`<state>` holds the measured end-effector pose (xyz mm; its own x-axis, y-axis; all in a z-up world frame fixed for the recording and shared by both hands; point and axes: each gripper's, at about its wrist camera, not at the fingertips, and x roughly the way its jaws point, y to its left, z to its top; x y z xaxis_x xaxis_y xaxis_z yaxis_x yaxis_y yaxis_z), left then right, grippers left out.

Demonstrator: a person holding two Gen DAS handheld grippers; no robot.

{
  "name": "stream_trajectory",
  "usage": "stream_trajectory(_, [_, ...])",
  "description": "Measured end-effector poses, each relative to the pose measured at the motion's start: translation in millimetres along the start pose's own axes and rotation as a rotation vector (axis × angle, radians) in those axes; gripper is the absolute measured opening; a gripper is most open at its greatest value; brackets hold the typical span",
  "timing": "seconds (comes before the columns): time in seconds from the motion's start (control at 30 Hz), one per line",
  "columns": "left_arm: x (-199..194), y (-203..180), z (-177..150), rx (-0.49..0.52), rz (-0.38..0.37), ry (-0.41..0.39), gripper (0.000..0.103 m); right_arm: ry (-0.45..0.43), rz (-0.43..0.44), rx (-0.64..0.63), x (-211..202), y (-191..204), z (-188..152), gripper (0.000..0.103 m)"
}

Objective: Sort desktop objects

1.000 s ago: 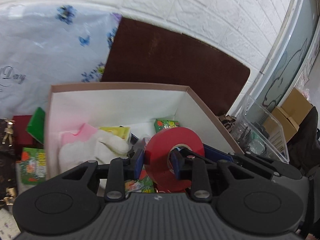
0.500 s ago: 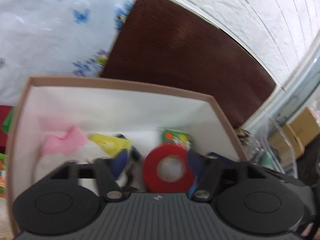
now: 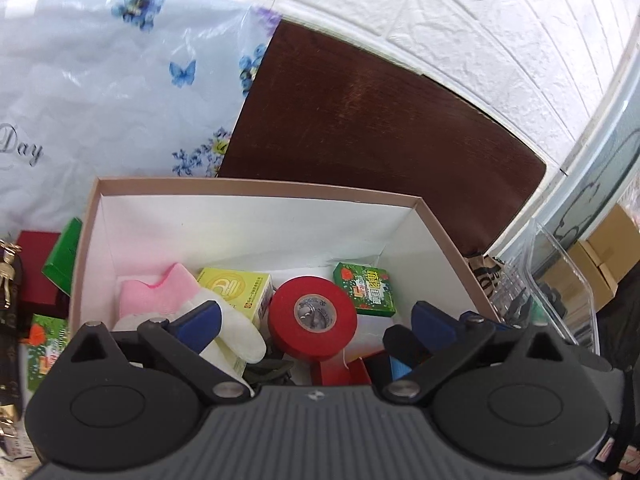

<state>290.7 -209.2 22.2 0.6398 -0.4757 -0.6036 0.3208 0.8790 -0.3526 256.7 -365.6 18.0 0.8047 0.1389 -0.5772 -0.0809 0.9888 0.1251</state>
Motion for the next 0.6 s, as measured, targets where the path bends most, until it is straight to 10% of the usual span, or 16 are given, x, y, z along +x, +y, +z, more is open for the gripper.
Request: stream_trajectory(0.6, [-104, -33, -55, 0.136, 0.015, -0.087, 0.103, -0.061, -0.041, -0.113, -91, 47, -27, 0.094])
